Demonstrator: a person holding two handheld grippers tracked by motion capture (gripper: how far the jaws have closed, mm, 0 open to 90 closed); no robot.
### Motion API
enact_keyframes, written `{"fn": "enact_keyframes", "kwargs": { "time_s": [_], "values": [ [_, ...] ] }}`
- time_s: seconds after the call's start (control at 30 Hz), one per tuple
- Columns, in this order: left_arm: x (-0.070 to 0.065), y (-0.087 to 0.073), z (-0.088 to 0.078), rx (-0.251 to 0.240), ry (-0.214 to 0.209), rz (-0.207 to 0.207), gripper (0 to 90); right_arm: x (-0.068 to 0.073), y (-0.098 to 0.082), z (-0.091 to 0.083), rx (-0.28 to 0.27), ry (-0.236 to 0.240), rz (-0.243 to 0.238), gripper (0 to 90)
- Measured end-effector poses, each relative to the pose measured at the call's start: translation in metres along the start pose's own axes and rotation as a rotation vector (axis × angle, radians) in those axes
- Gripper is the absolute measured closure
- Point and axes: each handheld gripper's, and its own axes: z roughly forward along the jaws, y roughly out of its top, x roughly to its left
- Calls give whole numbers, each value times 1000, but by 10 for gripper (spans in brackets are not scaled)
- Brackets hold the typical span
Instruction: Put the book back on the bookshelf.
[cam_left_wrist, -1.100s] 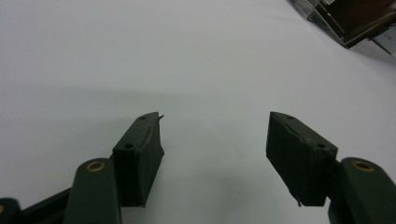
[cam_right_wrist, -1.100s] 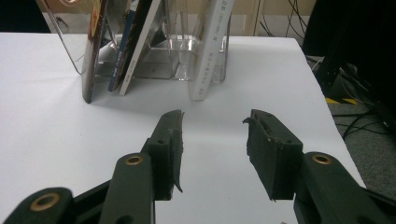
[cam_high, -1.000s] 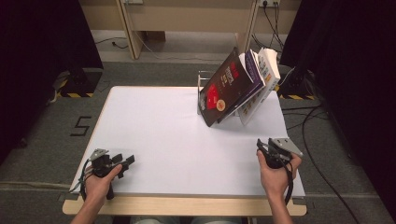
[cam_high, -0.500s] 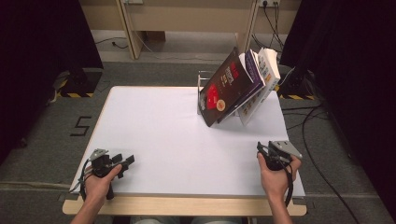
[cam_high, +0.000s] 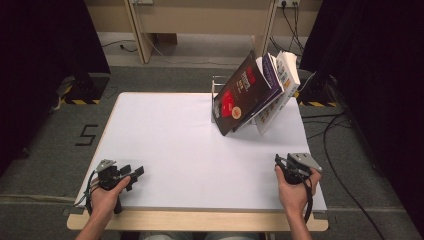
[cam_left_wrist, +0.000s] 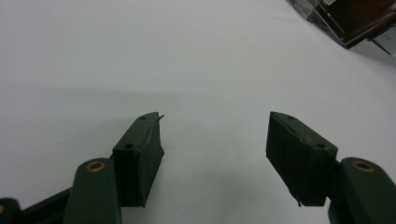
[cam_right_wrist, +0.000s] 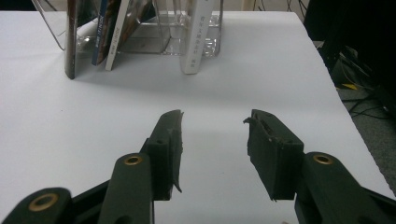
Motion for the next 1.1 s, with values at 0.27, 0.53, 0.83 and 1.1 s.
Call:
{"fn": "enact_keyframes", "kwargs": {
  "time_s": [0.27, 0.53, 0.83, 1.1],
  "values": [
    [0, 0, 0, 2, -1, 2, 349, -1, -3, 2, 3, -6, -4, 547],
    [0, 0, 0, 2, -1, 1, 349, -1, -5, 2, 4, -7, -5, 546],
    [1, -1, 0, 3, 1, 1, 349, -3, -7, 4, 3, -14, -4, 542],
    [1, -2, 0, 3, 1, 7, 350, -4, -10, 5, 0, -20, 2, 520]
  ]
}}
